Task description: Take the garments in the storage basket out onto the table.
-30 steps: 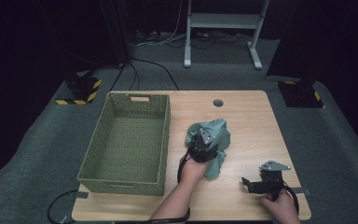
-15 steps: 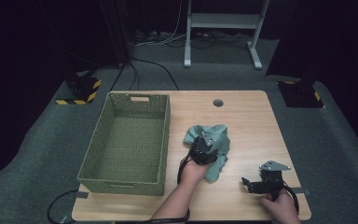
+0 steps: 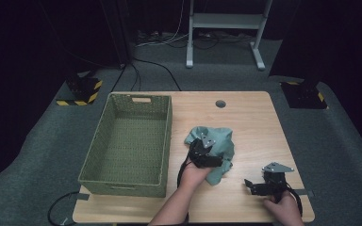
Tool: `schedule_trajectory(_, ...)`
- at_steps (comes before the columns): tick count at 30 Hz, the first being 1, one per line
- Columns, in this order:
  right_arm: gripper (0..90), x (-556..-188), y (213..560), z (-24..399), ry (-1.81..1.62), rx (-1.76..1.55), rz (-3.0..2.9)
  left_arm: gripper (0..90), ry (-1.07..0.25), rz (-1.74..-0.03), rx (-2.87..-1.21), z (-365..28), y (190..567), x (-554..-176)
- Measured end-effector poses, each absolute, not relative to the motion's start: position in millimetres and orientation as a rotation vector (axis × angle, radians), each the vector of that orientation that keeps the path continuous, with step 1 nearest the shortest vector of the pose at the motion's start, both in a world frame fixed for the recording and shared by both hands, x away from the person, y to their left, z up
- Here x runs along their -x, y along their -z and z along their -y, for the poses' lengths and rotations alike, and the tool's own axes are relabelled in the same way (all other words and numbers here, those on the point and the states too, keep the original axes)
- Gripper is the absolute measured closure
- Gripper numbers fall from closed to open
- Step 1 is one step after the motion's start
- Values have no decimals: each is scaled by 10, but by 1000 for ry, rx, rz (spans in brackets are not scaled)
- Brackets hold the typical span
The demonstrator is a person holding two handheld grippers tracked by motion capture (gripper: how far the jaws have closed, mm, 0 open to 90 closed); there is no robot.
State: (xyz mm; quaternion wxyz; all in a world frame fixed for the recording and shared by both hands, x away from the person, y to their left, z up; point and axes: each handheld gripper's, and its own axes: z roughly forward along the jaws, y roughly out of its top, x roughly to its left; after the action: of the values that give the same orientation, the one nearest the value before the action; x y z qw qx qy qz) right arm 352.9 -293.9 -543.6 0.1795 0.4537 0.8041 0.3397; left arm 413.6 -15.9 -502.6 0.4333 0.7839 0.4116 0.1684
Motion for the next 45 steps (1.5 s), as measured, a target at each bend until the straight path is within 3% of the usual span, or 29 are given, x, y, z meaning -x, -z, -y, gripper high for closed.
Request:
schedule_trajectory(7,2,-3529,5435,2942,-965,-1282,-2275,36,-435,-996,-1908,14,4898,-3983)
schedule_trajectory(21,2,-3530,5435,2943,-965,-1282,-2275,22,-474,-948,-1911,-261,4763,-3542)
schedule_trajectory(35,2,-3529,5435,2941,-965,-1283,-2275,4,-408,-981,-1977,-430,5192,-3170)
schedule_trajectory(45,2,-3532,5434,2953,-979,-1287,-2274,3,-450,-927,-1993,-471,5367,-3111)
